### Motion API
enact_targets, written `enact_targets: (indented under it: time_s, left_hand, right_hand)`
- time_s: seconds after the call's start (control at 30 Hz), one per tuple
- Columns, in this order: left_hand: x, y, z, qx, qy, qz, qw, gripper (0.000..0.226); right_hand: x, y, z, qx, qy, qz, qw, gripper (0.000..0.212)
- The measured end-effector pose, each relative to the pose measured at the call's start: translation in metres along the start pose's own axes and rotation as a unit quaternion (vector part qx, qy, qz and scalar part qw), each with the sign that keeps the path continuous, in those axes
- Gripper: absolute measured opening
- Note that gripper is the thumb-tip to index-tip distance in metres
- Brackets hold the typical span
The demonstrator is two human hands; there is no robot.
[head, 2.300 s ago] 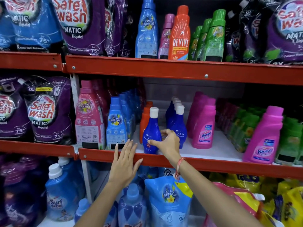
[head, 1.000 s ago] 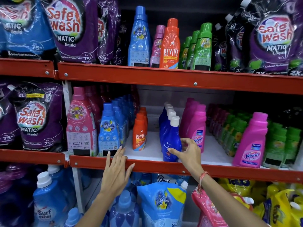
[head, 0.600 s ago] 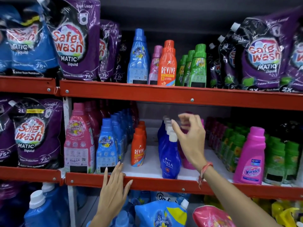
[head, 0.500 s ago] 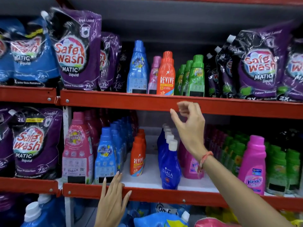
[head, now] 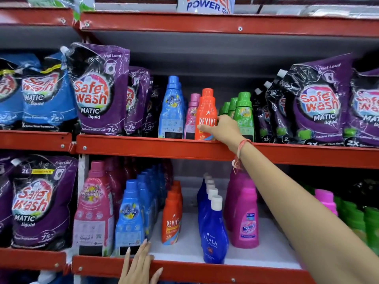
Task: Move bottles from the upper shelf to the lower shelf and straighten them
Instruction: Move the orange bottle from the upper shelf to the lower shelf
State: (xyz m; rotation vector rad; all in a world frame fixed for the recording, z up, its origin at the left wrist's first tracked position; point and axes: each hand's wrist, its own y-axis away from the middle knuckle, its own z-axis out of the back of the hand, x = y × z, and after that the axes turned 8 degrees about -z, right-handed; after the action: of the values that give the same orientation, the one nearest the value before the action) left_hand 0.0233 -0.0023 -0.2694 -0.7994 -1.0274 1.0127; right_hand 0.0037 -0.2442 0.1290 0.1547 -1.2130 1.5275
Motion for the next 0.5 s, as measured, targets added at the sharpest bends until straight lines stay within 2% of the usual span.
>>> enact_targets:
  time_s: [0.17, 0.37, 0.5]
  left_hand:
    - [0.001, 0.000, 0.002, 0.020, -0.003, 0.005, 1.000, 0.040]
    - [0.003, 0.005, 0.000, 0.026, 0.006, -0.022, 0.999, 0.045]
    - [-0.001, 0.005, 0.005, 0.038, -0.001, -0.005, 0.999, 0.047]
  right_hand:
    - [-0.009, -0.001, 0.005, 0.026, -0.097, 0.000, 0.995, 0.056]
    - [-0.003, 0.015, 0.018, -0.018, -0.169, 0.043, 0.984, 0.068]
    - [0.010, 0.036, 0.041, -0.064, -0.195, 0.084, 0.975, 0.059]
